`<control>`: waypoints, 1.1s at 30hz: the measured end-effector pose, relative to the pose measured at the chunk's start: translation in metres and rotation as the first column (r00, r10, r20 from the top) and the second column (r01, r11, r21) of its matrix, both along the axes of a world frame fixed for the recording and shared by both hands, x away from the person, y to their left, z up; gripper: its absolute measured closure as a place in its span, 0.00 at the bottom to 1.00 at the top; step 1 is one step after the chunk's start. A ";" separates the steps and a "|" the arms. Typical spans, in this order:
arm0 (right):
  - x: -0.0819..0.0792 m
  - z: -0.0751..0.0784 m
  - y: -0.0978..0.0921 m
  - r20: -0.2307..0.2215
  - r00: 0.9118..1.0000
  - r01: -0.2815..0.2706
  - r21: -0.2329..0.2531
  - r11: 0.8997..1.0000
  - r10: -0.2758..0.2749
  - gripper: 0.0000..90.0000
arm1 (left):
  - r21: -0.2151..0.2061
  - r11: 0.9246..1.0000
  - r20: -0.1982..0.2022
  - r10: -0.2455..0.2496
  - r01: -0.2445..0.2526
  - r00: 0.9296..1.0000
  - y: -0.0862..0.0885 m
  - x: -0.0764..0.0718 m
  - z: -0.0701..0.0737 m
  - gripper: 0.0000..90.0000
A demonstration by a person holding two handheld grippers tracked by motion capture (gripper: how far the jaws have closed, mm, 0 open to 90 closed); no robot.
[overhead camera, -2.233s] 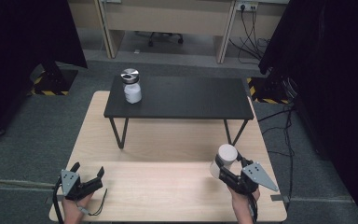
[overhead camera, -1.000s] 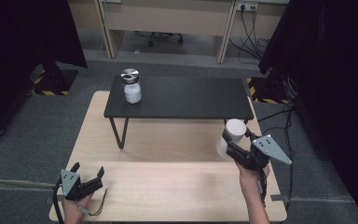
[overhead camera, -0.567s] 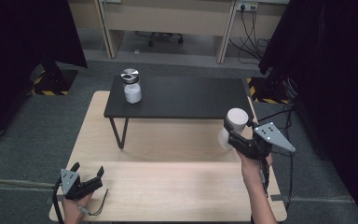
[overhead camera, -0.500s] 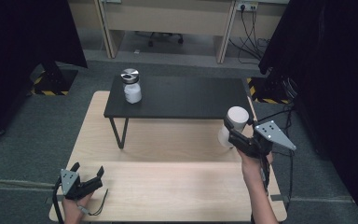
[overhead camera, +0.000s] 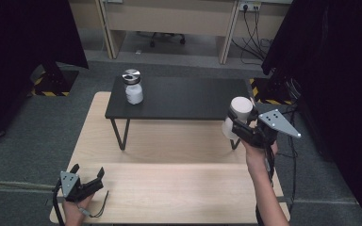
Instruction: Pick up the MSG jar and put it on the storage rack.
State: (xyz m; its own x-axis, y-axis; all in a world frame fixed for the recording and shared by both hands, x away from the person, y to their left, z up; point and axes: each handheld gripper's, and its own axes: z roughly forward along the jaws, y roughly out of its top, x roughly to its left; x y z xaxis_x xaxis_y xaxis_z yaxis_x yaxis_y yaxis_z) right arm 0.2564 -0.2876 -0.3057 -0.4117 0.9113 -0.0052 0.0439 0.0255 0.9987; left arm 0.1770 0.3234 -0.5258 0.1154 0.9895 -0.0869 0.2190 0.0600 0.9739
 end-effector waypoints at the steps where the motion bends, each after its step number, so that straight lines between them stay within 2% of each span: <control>1: 0.002 0.001 0.000 0.002 1.000 0.001 0.000 1.000 -0.001 0.38 | -0.004 1.000 0.000 0.002 -0.002 1.000 0.000 0.000 0.000 0.02; 12: 0.022 0.012 0.003 0.008 1.000 -0.010 -0.021 1.000 0.010 0.38 | 0.005 1.000 -0.002 -0.008 0.008 1.000 0.000 0.000 0.000 0.02; 23: 0.042 0.015 0.003 0.008 1.000 0.014 0.005 1.000 -0.014 0.38 | 0.007 1.000 -0.001 -0.018 0.018 1.000 0.001 0.000 0.000 0.02; 33: 0.061 0.014 0.005 -0.009 0.999 0.041 0.015 0.999 -0.041 0.38 | 0.007 1.000 0.003 -0.017 0.017 1.000 0.001 0.000 0.000 0.02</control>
State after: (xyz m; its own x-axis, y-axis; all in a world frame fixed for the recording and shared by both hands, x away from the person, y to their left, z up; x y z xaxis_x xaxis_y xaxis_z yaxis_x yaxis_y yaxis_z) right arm 0.3178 -0.2829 -0.2914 -0.3744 0.9272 0.0123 0.0532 0.0082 0.9985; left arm 0.1773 0.3244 -0.5261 0.1328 0.9879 -0.0797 0.2173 0.0494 0.9748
